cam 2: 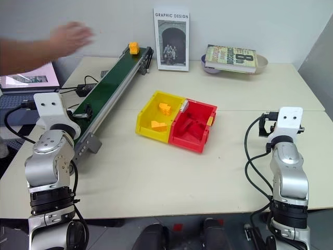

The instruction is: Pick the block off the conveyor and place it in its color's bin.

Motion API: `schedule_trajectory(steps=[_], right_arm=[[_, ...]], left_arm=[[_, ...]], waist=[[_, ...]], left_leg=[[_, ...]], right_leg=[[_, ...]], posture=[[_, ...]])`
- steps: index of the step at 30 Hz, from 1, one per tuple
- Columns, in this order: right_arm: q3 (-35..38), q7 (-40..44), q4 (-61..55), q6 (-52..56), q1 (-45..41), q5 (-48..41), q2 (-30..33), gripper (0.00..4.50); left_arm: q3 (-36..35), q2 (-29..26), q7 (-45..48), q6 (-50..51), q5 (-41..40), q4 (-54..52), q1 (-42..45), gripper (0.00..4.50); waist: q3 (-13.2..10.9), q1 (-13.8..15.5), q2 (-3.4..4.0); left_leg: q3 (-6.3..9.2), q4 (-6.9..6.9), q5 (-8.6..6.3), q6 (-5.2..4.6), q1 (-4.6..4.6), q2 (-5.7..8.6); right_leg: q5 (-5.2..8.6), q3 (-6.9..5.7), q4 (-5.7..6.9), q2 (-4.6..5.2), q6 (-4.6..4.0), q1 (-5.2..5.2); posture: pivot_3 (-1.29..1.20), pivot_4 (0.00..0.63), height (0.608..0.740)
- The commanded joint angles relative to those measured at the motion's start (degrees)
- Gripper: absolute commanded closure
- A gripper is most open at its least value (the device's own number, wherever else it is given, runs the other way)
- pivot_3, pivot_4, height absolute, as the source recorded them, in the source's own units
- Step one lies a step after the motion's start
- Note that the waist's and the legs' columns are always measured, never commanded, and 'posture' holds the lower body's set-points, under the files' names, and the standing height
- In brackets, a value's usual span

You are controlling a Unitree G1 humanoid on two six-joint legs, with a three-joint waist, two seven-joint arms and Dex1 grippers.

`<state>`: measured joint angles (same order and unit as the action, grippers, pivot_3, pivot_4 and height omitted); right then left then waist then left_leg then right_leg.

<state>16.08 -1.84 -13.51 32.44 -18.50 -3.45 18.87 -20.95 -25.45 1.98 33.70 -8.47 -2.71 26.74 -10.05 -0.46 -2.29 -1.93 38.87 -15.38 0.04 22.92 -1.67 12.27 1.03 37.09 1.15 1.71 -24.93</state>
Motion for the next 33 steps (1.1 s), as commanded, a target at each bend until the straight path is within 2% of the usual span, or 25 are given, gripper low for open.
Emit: schedule_trajectory(steps=[1, 13, 17, 21, 25, 27, 33], right_arm=[[0.8, -0.5, -3.1, -0.2, -0.6, 0.5, 0.4, 0.0], [-0.1, 3.6, -1.8, 0.1, -3.0, -0.7, 3.1, 0.0], [-1.1, 12.0, -2.1, 0.9, -7.0, -7.6, 3.7, 0.0], [-7.1, 32.7, -5.8, 7.3, -13.4, -23.1, 6.9, 0.0], [-10.7, 43.1, -7.2, 11.6, -17.0, -30.8, 10.1, 0.0], [-12.6, 46.1, -7.6, 11.5, -17.3, -31.8, 11.5, 0.0], [-15.3, 46.5, -8.1, 10.7, -18.1, -31.7, 11.2, 0.0]], left_arm=[[-1.1, -1.1, 0.8, -0.9, -0.7, -2.0, 0.5, 0.07], [-3.2, -2.6, 6.4, -1.8, -5.4, -3.9, -1.6, 0.07], [-3.3, -3.3, 8.4, -1.9, -6.9, -4.3, -1.9, 0.07], [-2.4, -4.8, 11.2, -3.3, -7.3, 0.0, -0.5, 0.07], [-1.3, -5.9, 12.5, -4.2, -6.7, 2.4, 0.7, 0.07], [-1.2, -6.2, 11.9, -4.8, -5.8, 4.0, 1.5, 0.07], [-0.5, -6.3, 11.7, -5.1, -5.2, 6.4, 2.5, 0.07]], waist=[[0.0, 0.0, 0.0], [0.0, 0.0, 0.0], [0.0, -0.1, 0.0], [0.0, -0.5, 0.03], [0.0, -0.8, 0.06], [0.0, -0.5, 0.0], [0.0, -0.3, -0.01]], left_leg=[[0.0, 0.0, 0.0, 0.0, 0.0, 0.0], [-0.01, 0.0, 0.0, 0.0, -0.01, 0.0], [-0.03, 0.01, 0.0, 0.0, -0.01, 0.01], [0.02, 0.0, 0.0, 0.0, -0.02, -0.02], [0.13, -0.03, 0.0, -0.01, 0.0, -0.07], [0.22, -0.03, 0.0, 0.0, 0.01, -0.05], [0.07, -0.02, -0.01, 0.0, 0.04, 0.04]], right_leg=[[0.0, 0.01, 0.0, 0.0, 0.0, 0.0], [0.0, 0.01, 0.01, 0.0, 0.0, 0.0], [0.0, 0.02, 0.0, -0.01, 0.0, 0.0], [0.0, -0.02, 0.0, -0.07, 0.0, 0.0], [0.0, -0.15, 0.01, -0.08, -0.01, 0.01], [0.0, -0.23, -0.02, -0.04, 0.0, 0.05], [0.0, -0.14, -0.08, 0.11, 0.0, 0.04]], posture=[[0.0, 0.15, 0.74], [0.0, 0.15, 0.74], [0.0, 0.15, 0.74], [0.0, 0.15, 0.74], [0.0, 0.15, 0.74], [0.0, 0.15, 0.74], [0.0, 0.15, 0.74]])
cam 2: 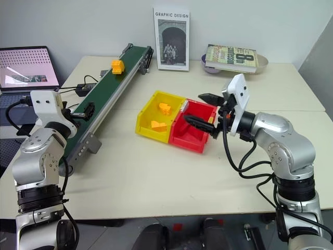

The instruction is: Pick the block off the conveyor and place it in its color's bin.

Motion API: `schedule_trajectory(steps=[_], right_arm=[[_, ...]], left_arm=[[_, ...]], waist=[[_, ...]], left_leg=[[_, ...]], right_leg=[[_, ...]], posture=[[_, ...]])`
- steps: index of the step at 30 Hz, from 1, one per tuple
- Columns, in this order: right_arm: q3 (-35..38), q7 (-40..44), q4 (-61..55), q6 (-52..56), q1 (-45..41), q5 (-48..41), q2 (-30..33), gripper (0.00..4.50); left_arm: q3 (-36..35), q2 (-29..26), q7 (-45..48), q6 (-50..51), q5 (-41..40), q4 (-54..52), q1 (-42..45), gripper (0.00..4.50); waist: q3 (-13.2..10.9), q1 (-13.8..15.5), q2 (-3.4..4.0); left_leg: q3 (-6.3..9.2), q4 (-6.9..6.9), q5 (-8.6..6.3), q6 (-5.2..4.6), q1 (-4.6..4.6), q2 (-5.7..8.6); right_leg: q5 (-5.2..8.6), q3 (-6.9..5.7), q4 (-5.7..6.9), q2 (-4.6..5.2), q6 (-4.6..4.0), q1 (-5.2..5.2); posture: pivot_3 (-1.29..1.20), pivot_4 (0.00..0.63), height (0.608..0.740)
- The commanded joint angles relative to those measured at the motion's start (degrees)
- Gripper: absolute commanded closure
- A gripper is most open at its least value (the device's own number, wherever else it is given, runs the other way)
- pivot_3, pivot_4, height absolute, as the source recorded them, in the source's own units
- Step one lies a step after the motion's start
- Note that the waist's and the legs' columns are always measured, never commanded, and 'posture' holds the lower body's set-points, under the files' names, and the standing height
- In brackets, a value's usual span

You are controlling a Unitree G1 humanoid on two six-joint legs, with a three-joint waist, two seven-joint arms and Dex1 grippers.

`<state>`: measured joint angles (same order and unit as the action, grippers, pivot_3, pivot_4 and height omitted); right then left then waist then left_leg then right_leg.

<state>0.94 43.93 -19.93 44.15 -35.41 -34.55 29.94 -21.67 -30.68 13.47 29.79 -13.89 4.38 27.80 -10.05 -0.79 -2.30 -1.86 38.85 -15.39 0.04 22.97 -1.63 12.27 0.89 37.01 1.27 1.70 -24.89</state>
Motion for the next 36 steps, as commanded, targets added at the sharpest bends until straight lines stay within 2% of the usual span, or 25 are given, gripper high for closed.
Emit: schedule_trajectory(steps=[1, 11, 36], right_arm=[[-0.4, 0.8, -1.8, -1.1, -1.2, -0.7, 0.1, 0.0], [0.5, -0.4, -4.0, 0.5, -2.0, -4.5, -0.3, 0.0], [0.7, -3.3, -4.9, 1.3, -2.7, -6.4, 1.0, 0.0]], left_arm=[[0.2, -0.9, 0.3, -1.2, 0.0, -0.7, 1.7, 0.07], [1.3, -1.0, 0.8, -0.9, 0.0, 2.7, 4.7, 0.07], [3.3, -2.2, 0.0, -3.8, 2.9, 15.0, 9.5, 0.07]], waist=[[0.0, 0.0, 0.0], [0.0, 0.3, 0.0], [0.0, 0.5, 0.0]], left_leg=[[0.0, 0.0, 0.0, 0.0, 0.0, -0.01], [0.02, 0.0, 0.0, 0.0, -0.01, -0.04], [0.01, 0.0, 0.0, 0.0, 0.01, -0.04]], right_leg=[[0.0, 0.0, 0.0, 0.0, 0.0, -0.01], [0.0, -0.02, 0.07, -0.03, -0.01, -0.04], [0.0, -0.03, 0.06, -0.02, -0.01, -0.05]], posture=[[0.0, 0.15, 0.74], [0.0, 0.15, 0.74], [0.0, 0.15, 0.74]])
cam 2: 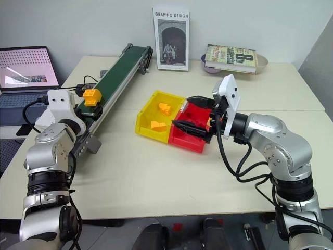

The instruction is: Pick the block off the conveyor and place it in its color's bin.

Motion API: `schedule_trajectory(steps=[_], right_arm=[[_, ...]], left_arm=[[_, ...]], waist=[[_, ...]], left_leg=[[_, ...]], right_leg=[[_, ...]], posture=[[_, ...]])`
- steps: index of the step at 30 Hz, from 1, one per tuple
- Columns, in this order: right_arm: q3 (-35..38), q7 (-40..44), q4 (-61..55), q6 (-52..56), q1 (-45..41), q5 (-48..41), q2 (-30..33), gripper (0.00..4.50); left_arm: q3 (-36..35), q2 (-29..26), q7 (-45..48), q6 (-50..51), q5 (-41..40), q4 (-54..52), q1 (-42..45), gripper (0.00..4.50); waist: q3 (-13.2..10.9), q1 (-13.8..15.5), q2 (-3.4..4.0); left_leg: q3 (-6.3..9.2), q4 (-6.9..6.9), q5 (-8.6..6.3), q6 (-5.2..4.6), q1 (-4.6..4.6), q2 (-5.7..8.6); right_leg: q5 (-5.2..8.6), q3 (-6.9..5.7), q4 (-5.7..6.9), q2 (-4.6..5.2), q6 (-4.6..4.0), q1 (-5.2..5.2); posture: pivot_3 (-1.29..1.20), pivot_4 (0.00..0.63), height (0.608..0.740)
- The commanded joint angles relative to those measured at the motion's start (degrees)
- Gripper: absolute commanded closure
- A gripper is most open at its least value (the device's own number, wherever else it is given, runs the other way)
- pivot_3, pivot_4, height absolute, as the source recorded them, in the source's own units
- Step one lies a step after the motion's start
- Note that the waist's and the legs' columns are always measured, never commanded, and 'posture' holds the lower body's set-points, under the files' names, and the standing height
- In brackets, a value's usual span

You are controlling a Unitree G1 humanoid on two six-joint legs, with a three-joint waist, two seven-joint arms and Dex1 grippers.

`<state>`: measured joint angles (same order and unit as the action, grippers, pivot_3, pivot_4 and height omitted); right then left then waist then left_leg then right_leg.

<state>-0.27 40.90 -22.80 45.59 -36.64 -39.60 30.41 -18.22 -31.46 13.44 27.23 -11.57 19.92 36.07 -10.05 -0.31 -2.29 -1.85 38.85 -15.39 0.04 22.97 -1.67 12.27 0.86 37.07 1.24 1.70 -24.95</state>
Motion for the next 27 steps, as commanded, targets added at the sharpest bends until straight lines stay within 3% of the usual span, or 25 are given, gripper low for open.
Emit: schedule_trajectory(steps=[1, 2, 9, 16, 23, 27], right_arm=[[1.8, -0.3, -1.9, 0.0, -1.6, -1.4, 0.5, 0.0], [1.9, -0.3, -2.0, 0.1, -1.7, -1.5, 0.5, 0.0], [1.9, 0.0, -1.6, 0.4, -2.1, -1.6, 0.6, 0.0], [2.0, -0.4, -1.9, 0.8, -2.3, -2.0, 0.4, 0.0], [2.6, -0.8, -2.3, 1.0, -1.6, -1.9, 1.9, 0.0], [3.9, -5.8, -10.8, 2.6, 5.8, -0.4, 4.2, 0.0]], left_arm=[[-0.5, -1.5, -0.4, -1.0, 0.5, -0.2, 1.3, 0.07], [-0.8, -1.6, -0.7, -0.8, 0.5, -0.1, 1.1, 0.07], [-2.4, -2.1, -1.2, 1.5, -0.7, -2.7, -1.0, 1.59], [-5.1, -2.1, -2.6, 9.6, -3.0, -14.1, -6.3, 2.9], [-5.4, -2.4, -3.0, 15.3, -4.4, -20.8, -6.6, 2.94], [7.6, 0.7, 7.9, 11.6, -4.8, -16.2, 6.8, 2.94]], waist=[[0.0, 0.0, 0.0], [0.0, 0.0, 0.0], [0.0, -0.1, 0.0], [0.0, -0.1, 0.0], [0.0, 0.0, 0.0], [0.0, 1.5, -0.09]], left_leg=[[0.0, 0.0, 0.0, 0.0, 0.0, 0.0], [0.0, 0.0, 0.0, 0.0, 0.0, -0.01], [-0.01, 0.0, 0.0, 0.0, 0.0, -0.01], [0.02, -0.01, 0.0, 0.01, 0.01, -0.05], [0.02, -0.01, 0.0, 0.0, 0.0, -0.02], [0.18, 0.05, 0.01, 0.01, 0.11, 0.01]], right_leg=[[0.0, 0.0, 0.0, 0.0, 0.0, 0.0], [0.0, 0.0, 0.0, 0.0, 0.0, 0.0], [0.0, 0.01, 0.0, 0.01, 0.0, 0.0], [0.0, 0.0, 0.02, 0.14, 0.0, -0.03], [0.0, 0.0, 0.01, 0.14, -0.01, -0.01], [0.0, -0.13, -0.01, 0.01, -0.01, 0.0]], posture=[[0.0, 0.15, 0.74], [0.0, 0.15, 0.74], [0.0, 0.15, 0.74], [0.0, 0.15, 0.74], [0.0, 0.15, 0.74], [0.0, 0.15, 0.74]])
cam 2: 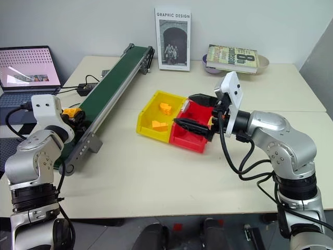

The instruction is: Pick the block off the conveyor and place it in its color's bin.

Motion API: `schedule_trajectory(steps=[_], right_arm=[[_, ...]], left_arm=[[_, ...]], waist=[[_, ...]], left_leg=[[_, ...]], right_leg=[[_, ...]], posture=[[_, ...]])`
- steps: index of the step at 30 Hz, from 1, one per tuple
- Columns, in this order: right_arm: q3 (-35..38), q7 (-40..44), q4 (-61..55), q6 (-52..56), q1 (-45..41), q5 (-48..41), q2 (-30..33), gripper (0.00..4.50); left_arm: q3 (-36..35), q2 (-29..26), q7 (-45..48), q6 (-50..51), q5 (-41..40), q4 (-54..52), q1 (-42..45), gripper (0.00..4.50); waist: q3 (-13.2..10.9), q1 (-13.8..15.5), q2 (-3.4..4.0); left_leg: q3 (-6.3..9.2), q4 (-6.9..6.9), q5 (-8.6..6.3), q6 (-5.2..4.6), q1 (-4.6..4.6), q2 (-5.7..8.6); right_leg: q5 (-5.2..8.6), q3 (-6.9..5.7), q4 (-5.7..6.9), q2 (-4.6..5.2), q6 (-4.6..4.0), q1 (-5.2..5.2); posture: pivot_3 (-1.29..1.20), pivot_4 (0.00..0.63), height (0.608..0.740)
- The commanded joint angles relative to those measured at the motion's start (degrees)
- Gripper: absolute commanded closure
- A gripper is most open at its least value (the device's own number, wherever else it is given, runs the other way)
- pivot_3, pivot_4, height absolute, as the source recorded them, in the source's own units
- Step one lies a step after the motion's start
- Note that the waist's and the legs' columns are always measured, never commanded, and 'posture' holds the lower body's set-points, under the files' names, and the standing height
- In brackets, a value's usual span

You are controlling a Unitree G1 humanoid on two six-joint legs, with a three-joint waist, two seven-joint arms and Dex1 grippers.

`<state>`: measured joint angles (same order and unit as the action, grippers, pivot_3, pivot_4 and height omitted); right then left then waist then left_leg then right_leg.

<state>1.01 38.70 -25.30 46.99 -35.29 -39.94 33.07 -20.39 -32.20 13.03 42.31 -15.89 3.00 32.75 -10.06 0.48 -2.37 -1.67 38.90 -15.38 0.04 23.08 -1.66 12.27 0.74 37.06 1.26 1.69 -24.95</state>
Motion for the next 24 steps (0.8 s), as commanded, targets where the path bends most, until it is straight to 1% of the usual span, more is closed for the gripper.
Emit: schedule_trajectory(steps=[1, 3, 6, 10, 14, 16, 17, 21, 24], right_arm=[[3.2, -5.7, -10.2, 2.3, 6.0, 0.3, 1.8, 0.0], [3.2, -9.3, -12.8, 3.9, 8.1, 1.8, 2.2, 0.0], [2.7, -13.8, -17.3, 6.0, 11.2, 2.7, 2.0, 0.0], [2.9, -17.6, -19.9, 8.1, 12.5, 2.7, 1.1, 0.0], [4.0, -21.3, -23.0, 10.1, 14.2, 2.2, 0.1, 0.0], [4.8, -22.9, -24.4, 11.0, 15.0, 1.8, -0.4, 0.0], [5.0, -23.3, -24.7, 11.2, 15.2, 1.6, -0.5, 0.0], [5.2, -24.0, -24.4, 11.9, 14.9, 1.0, -1.0, 0.0], [4.9, -23.1, -23.0, 11.1, 14.1, 1.2, -0.4, 0.0]], left_arm=[[13.0, 2.6, 10.9, -5.1, 0.5, 3.0, 12.5, 2.94], [17.1, 4.1, 14.9, -8.5, 2.1, 8.1, 15.6, 2.94], [23.5, 7.4, 21.5, -14.3, 4.7, 17.8, 20.6, 2.94], [26.6, 9.3, 25.1, -20.7, 7.6, 28.5, 24.6, 2.94], [28.7, 9.5, 26.2, -25.6, 11.3, 37.5, 27.1, 2.94], [27.9, 9.8, 27.2, -26.8, 11.1, 39.5, 27.9, 2.24], [27.6, 9.9, 27.6, -27.4, 11.0, 40.3, 28.2, 2.16], [26.6, 10.2, 29.0, -29.3, 10.9, 42.9, 30.2, 1.35], [25.5, 8.9, 30.1, -29.6, 10.6, 42.5, 30.3, 0.75]], waist=[[0.0, 0.8, -0.02], [0.0, 1.2, 0.01], [0.0, 0.3, 0.05], [0.0, -1.1, 0.06], [0.0, -1.5, 0.06], [0.0, -1.4, 0.06], [0.0, -1.4, 0.06], [0.0, -1.4, 0.06], [0.0, -1.4, 0.06]], left_leg=[[-0.02, 0.02, 0.0, 0.0, 0.04, 0.08], [-0.04, 0.03, 0.0, 0.0, 0.08, 0.23], [-0.28, 0.03, -0.02, -0.02, -0.02, 0.29], [-0.35, 0.0, -0.03, -0.04, 0.0, 0.19], [-0.12, -0.09, -0.02, -0.04, -0.01, -0.02], [-0.09, -0.11, -0.02, -0.04, -0.03, -0.11], [-0.08, -0.12, -0.02, -0.04, -0.01, -0.12], [-0.1, -0.09, -0.02, -0.04, -0.01, -0.07], [-0.17, -0.04, -0.02, -0.04, 0.03, -0.02]], right_leg=[[0.0, -0.08, -0.03, 0.0, 0.0, 0.04], [0.01, -0.09, -0.06, 0.08, -0.01, 0.1], [0.0, 0.24, -0.15, 0.16, 0.01, 0.11], [0.01, 0.29, -0.12, -0.08, 0.02, -0.07], [0.08, 0.15, 0.04, -0.57, -0.1, -0.17], [0.11, 0.13, 0.08, -0.68, -0.14, -0.17], [0.12, 0.11, 0.08, -0.69, -0.16, -0.16], [0.12, 0.15, 0.03, -0.66, -0.16, -0.16], [0.12, 0.19, 0.0, -0.42, -0.15, -0.16]], posture=[[0.0, 0.15, 0.74], [0.0, 0.15, 0.74], [0.0, 0.15, 0.74], [0.0, 0.15, 0.74], [0.0, 0.15, 0.74], [0.0, 0.15, 0.74], [0.0, 0.15, 0.74], [0.0, 0.15, 0.74], [0.0, 0.15, 0.74]])
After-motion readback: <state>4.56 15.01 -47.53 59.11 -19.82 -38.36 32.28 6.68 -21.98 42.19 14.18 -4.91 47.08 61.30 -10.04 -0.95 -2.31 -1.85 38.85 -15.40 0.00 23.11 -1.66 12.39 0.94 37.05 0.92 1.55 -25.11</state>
